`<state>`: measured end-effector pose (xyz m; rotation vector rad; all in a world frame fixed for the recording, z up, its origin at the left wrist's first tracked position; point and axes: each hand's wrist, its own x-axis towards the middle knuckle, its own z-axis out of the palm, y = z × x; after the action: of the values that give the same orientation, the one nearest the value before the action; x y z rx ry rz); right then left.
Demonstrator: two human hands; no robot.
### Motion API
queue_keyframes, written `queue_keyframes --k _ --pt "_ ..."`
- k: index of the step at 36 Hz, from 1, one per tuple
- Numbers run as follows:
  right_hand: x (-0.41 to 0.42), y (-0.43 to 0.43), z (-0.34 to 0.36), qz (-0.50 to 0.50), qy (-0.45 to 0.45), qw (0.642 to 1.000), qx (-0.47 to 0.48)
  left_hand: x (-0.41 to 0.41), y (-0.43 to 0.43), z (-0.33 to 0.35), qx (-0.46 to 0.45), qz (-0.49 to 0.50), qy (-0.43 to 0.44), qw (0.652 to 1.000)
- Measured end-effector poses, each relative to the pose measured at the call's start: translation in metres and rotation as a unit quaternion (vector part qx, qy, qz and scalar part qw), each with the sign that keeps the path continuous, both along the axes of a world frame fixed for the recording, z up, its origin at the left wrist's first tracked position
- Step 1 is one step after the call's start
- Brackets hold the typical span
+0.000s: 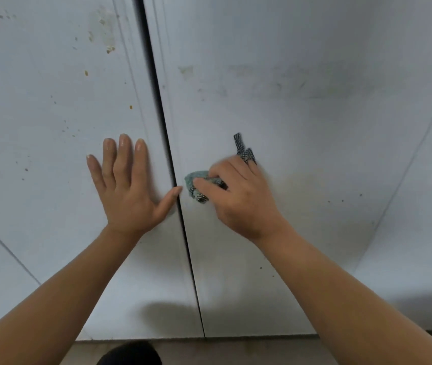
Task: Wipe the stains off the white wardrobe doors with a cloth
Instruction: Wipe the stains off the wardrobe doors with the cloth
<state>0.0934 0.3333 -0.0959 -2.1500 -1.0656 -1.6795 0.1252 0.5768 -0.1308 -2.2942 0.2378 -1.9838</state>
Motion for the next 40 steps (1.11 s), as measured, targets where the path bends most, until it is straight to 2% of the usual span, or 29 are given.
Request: queue_keyframes --k 3,10,13,15,17,19,22,26,29,35,37,40 --pt "0.006 -0.004 0.001 0.017 -0.015 0.999 0.031 -0.001 -0.003 0.001 -0.006 0.01 0.005 1.0" --pt "0.007 -0.025 -0.072 0.025 0.012 0.999 -0.024 -0.013 -0.014 -0.026 -0.047 -0.001 0.006 0.999" --pt "0.005 -0.02 -0.05 0.04 -0.015 0.999 -0.004 -0.008 -0.018 -0.051 -0.057 -0.008 -0.011 0.998" --pt "0.006 -0.021 -0.02 0.06 -0.05 0.996 0.049 -0.006 -0.02 -0.054 -0.068 -0.016 -0.029 0.997" --pt "0.014 -0.028 0.002 0.032 -0.098 0.99 0.091 -0.002 -0.022 -0.058 -0.082 -0.017 -0.046 0.995" --pt "0.021 -0.036 0.015 0.001 -0.098 0.989 0.113 -0.003 -0.024 -0.06 -0.09 -0.024 -0.037 0.995" --pt "0.021 -0.052 -0.013 -0.015 -0.084 0.993 0.08 -0.004 -0.022 -0.063 -0.084 -0.028 -0.014 0.996" --pt "0.011 -0.071 -0.074 -0.031 -0.014 0.999 -0.005 -0.006 -0.012 -0.072 -0.058 -0.014 -0.015 0.998" --pt "0.007 -0.075 -0.078 -0.038 0.006 0.999 -0.032 -0.005 -0.014 -0.077 -0.065 -0.016 -0.015 0.998" --pt "0.013 -0.073 0.002 -0.043 -0.084 0.99 0.107 0.004 -0.012 -0.083 -0.058 -0.017 -0.026 0.998" --pt "0.018 -0.077 0.002 -0.055 -0.099 0.987 0.11 0.005 -0.012 -0.086 -0.052 -0.022 -0.036 0.998" --pt "0.019 -0.082 -0.037 -0.057 -0.087 0.989 0.11 0.006 -0.013 -0.087 -0.049 -0.027 -0.049 0.997"
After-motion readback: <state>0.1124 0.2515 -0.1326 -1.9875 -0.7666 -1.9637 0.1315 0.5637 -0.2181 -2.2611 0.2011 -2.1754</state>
